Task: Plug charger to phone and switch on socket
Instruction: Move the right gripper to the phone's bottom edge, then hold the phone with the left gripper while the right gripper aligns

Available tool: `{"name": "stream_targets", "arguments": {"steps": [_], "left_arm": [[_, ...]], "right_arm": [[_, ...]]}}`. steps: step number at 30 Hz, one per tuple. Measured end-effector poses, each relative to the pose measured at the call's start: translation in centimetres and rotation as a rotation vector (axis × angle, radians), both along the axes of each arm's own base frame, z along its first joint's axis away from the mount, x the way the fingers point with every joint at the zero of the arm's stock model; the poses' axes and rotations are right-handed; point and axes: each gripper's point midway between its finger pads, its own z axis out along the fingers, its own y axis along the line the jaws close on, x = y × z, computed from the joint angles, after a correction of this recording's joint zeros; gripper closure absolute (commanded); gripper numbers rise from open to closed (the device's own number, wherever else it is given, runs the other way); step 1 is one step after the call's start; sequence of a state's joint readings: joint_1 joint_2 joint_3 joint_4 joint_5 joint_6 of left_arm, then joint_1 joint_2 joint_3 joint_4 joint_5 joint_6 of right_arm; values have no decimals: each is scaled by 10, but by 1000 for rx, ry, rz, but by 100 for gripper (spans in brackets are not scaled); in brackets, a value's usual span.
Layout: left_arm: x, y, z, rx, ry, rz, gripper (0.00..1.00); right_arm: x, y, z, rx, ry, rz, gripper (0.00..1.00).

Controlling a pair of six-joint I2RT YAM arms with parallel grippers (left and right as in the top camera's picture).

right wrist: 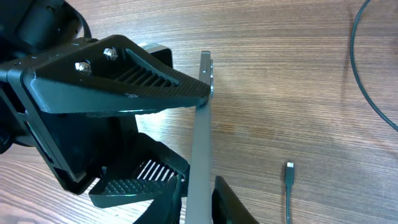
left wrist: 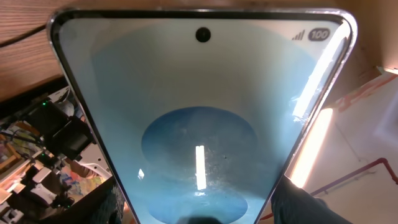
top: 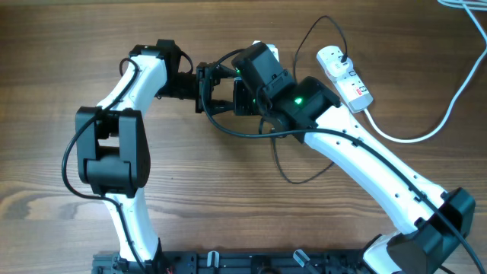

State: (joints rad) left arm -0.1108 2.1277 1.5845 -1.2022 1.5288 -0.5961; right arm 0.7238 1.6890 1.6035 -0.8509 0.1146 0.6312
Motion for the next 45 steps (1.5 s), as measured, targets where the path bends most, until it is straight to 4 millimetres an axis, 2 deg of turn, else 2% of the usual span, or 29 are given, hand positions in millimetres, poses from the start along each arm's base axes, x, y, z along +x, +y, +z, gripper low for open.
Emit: {"name": "stream_targets", "arguments": {"steps": [4, 8, 12, 14, 18, 19, 22, 24, 29, 33, 45], "left_arm": [[1, 1, 0, 0, 0, 3, 42], [1, 3, 0, 2, 6, 8, 41], [2, 3, 0, 1, -1, 8, 28], [5, 3, 0, -8, -36, 9, 26], [10, 3, 1, -24, -95, 11, 25], [11, 2, 1, -22, -113, 11, 26], [16, 2, -1, -15, -166, 10, 40], [18, 2, -2, -9, -172, 10, 46], [20, 2, 0, -11, -103, 14, 50], [19, 1, 3, -24, -55, 16, 62], [19, 1, 4, -24, 10, 17, 61]], "right_arm": [[0, 0, 0, 2, 1, 2, 96], [0, 0, 0, -4, -2, 7, 96], [0, 0, 0, 2, 1, -8, 96], [3, -3, 0, 35, 14, -84, 96], [9, -12, 2, 158, 58, -363, 96], [10, -14, 2, 219, 82, -464, 96], [12, -14, 3, 383, 149, -695, 96], [13, -12, 6, 477, 187, -799, 96], [16, -10, 8, 639, 251, -998, 96], [22, -11, 13, 696, 238, -1057, 96], [21, -3, 15, 753, 275, -1075, 96]]}}
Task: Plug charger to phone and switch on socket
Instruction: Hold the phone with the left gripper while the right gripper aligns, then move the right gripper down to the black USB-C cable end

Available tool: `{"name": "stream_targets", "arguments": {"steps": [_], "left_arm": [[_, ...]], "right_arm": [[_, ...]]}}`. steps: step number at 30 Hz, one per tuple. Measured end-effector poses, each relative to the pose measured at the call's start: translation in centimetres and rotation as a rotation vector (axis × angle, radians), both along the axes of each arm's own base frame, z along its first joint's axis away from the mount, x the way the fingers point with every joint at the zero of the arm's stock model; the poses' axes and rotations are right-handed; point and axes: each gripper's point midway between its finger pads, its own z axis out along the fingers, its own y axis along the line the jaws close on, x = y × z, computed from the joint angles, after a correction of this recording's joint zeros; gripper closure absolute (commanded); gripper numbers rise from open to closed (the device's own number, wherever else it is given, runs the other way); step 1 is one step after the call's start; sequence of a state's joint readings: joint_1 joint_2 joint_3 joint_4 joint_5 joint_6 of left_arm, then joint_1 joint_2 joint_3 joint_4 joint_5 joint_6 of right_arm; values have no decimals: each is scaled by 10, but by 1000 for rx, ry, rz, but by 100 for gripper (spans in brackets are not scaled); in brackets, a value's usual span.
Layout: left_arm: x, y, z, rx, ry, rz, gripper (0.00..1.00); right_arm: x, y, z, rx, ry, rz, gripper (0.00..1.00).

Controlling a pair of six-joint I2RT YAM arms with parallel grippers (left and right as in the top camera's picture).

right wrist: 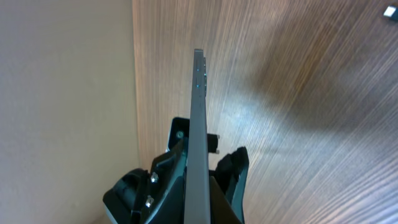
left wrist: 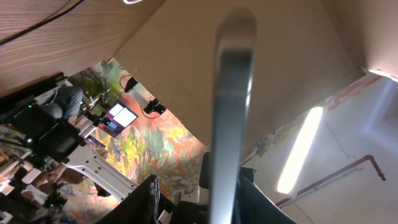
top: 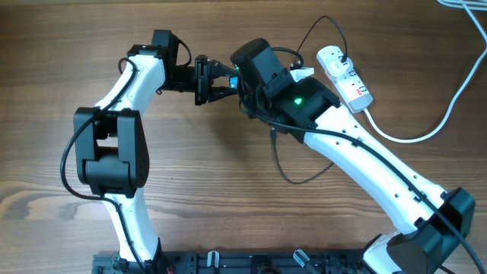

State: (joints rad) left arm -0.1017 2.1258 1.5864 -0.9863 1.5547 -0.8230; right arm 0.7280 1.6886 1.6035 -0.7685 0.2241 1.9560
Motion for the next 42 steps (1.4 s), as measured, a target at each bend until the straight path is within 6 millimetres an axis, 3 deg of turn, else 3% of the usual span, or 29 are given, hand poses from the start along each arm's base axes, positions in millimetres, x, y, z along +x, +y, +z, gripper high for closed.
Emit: {"name": "stream_targets", "arguments": {"steps": [15, 19, 21, 23, 24, 25, 26, 32, 35, 36, 37, 40, 42], "left_arm": [[0, 0, 0, 1, 12, 0, 78], [0, 0, 0, 2, 24, 0, 93], [0, 1, 1, -2, 32, 2, 96], [1, 2, 1, -2, 34, 4, 96], [1, 1, 1, -2, 33, 4, 96], [1, 1, 0, 4, 21, 4, 96], [1, 1, -1, 7, 19, 5, 96], [13, 6, -12, 68, -80, 25, 96], [22, 20, -31, 181, -121, 62, 96], [26, 28, -43, 253, -181, 73, 96], [28, 30, -47, 273, -219, 72, 96], [22, 34, -51, 313, -378, 31, 96], [16, 37, -38, 343, -509, 7, 96]], "right_arm": [[-9, 10, -3, 29, 37, 31, 95], [-10, 9, -3, 34, 42, 24, 94], [-9, 10, -3, 67, 56, -2, 94], [-9, 11, -3, 71, 57, -1, 66], [-11, 11, -4, 62, 61, 18, 35], [-13, 14, -4, 50, 61, 49, 11], [-13, 16, -3, 45, 52, 73, 0], [-1, 28, 21, -75, -141, 304, 0], [2, -4, 63, -164, -281, 388, 0], [6, -38, 89, -228, -357, 418, 1], [5, -59, 98, -266, -372, 430, 0], [-8, -142, 85, -418, -250, 446, 0], [-13, -169, 56, -487, -127, 489, 0]]}}
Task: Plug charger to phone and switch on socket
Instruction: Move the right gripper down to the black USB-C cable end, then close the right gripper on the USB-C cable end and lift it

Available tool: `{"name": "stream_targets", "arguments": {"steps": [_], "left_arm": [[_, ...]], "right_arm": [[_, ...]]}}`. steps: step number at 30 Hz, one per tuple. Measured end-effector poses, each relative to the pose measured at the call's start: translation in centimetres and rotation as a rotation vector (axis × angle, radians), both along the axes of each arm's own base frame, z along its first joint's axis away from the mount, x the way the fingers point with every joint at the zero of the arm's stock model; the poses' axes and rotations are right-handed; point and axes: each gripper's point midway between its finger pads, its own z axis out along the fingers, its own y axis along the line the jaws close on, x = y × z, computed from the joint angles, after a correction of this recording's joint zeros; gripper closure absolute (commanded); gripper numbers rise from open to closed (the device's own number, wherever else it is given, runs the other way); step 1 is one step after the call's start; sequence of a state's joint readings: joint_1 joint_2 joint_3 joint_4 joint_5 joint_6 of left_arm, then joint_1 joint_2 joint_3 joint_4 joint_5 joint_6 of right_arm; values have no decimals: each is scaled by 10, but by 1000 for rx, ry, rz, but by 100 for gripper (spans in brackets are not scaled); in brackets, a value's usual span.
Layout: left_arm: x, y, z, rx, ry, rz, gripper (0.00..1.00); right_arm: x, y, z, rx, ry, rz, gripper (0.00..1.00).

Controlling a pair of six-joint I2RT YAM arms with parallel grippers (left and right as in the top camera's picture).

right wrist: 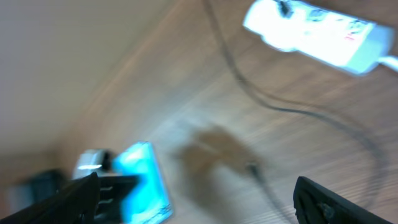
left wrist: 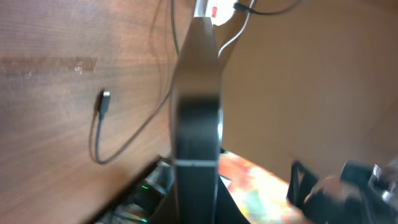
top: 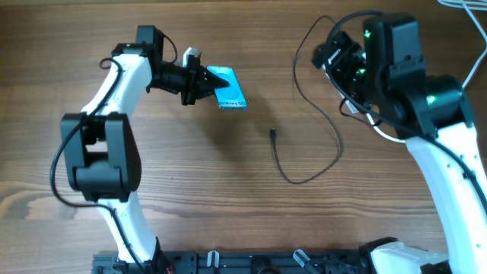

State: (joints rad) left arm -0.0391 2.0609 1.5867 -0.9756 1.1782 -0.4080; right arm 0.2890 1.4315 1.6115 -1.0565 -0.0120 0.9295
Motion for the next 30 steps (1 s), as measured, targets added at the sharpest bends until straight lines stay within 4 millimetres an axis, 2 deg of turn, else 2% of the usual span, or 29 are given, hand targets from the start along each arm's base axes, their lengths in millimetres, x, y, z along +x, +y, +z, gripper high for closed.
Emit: {"name": "stream_targets", "arguments": {"steps": [3, 4, 6, 7, 8, 9, 10, 11, 12, 15, 17, 18, 19, 20, 22, 23, 26, 27, 28, 30], "left_arm": [[-5, 18, 33, 159, -194, 11, 96], [-10, 32, 57, 275, -296, 43, 96], [-22, 64, 85, 507, -375, 147, 96], [-28, 81, 89, 613, -359, 210, 96], [-34, 95, 88, 689, -332, 249, 96], [-45, 118, 83, 794, -272, 300, 96], [-48, 134, 80, 854, -239, 335, 96], [-50, 155, 75, 929, -201, 379, 96], [-53, 164, 73, 964, -180, 396, 96], [-61, 172, 66, 1011, -138, 399, 96], [-63, 174, 65, 1021, -128, 398, 96], [-65, 174, 64, 1024, -120, 395, 96], [-66, 174, 64, 1024, -116, 393, 96], [-66, 174, 64, 1024, -115, 395, 96], [-66, 174, 63, 1025, -112, 394, 96], [-66, 174, 63, 1027, -111, 394, 96], [-66, 175, 63, 1031, -111, 395, 96], [-66, 175, 63, 1031, -112, 396, 96], [-66, 175, 63, 1031, -111, 395, 96], [-66, 175, 63, 1031, -113, 396, 96]], "right_arm": [[-4, -4, -43, -116, 136, 121, 0], [-9, -4, -61, -145, 199, 161, 0], [-15, -4, -91, -187, 295, 224, 4], [-17, -3, -102, -206, 324, 268, 9], [-19, 0, -114, -222, 349, 318, 21], [-21, 4, -125, -235, 375, 360, 25], [-24, 11, -139, -247, 406, 401, 24], [-30, 23, -162, -261, 461, 459, 24], [-34, 34, -177, -272, 493, 508, 23], [-43, 75, -214, -307, 537, 630, 21], [-49, 100, -239, -328, 551, 701, 30], [-52, 109, -255, -340, 572, 731, 30], [-53, 111, -269, -347, 593, 741, 33], [-53, 111, -274, -349, 602, 740, 36], [-52, 109, -287, -352, 621, 738, 50], [-51, 109, -290, -353, 625, 739, 50], [-51, 109, -292, -354, 626, 740, 50], [-51, 108, -291, -357, 626, 739, 56], [-50, 106, -292, -369, 627, 735, 67], [-49, 104, -292, -384, 625, 726, 70]]}}
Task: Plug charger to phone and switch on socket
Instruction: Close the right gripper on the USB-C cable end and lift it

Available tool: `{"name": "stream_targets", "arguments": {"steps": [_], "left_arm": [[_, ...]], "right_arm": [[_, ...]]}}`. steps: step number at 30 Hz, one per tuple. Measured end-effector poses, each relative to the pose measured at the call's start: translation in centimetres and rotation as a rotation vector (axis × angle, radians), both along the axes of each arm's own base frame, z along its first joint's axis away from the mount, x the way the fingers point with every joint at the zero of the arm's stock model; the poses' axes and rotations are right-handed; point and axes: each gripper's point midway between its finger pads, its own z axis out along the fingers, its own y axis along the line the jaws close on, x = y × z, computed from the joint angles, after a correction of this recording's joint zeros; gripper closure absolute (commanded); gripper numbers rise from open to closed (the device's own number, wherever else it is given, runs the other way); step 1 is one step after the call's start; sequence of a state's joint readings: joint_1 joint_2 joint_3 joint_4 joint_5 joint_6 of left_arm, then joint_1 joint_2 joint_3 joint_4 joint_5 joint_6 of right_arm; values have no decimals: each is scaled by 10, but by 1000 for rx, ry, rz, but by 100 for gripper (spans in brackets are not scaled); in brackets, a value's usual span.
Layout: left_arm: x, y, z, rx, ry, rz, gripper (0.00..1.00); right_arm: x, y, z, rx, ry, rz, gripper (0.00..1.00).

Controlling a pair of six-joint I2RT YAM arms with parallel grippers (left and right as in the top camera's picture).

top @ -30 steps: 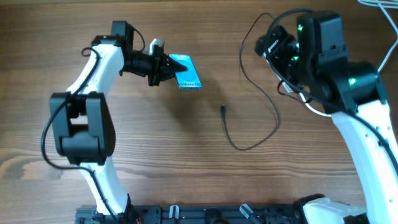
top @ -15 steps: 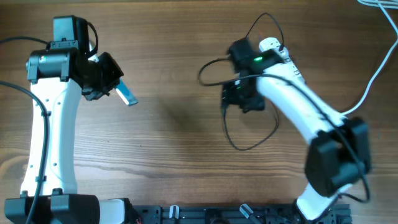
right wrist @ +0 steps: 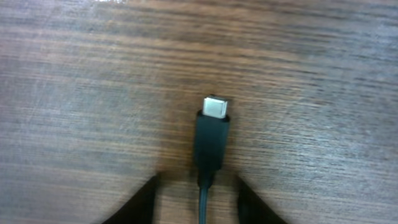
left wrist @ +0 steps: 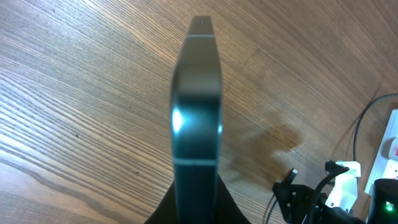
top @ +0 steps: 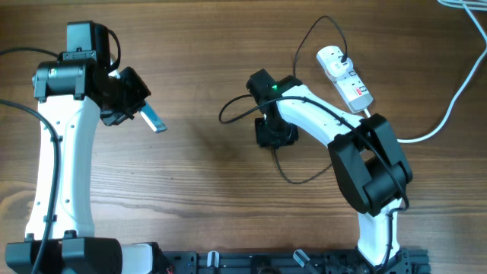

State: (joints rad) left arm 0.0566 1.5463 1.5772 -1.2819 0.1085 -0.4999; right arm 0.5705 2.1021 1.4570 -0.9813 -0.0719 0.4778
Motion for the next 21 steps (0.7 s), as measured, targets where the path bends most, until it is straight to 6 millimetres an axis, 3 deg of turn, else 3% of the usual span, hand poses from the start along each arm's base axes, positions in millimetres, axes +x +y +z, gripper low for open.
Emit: {"name": "stream_targets", "arguments": {"steps": [18, 19, 21], "left_arm": [[1, 0, 0, 0, -4, 0, 96], [1, 0, 0, 0, -4, 0, 96], [1, 0, 0, 0, -4, 0, 96]], "right_arm": [[3, -4, -1, -27, -17, -17, 85], [3, -4, -1, -26, -17, -17, 92], [3, -4, -1, -24, -16, -14, 96]]}}
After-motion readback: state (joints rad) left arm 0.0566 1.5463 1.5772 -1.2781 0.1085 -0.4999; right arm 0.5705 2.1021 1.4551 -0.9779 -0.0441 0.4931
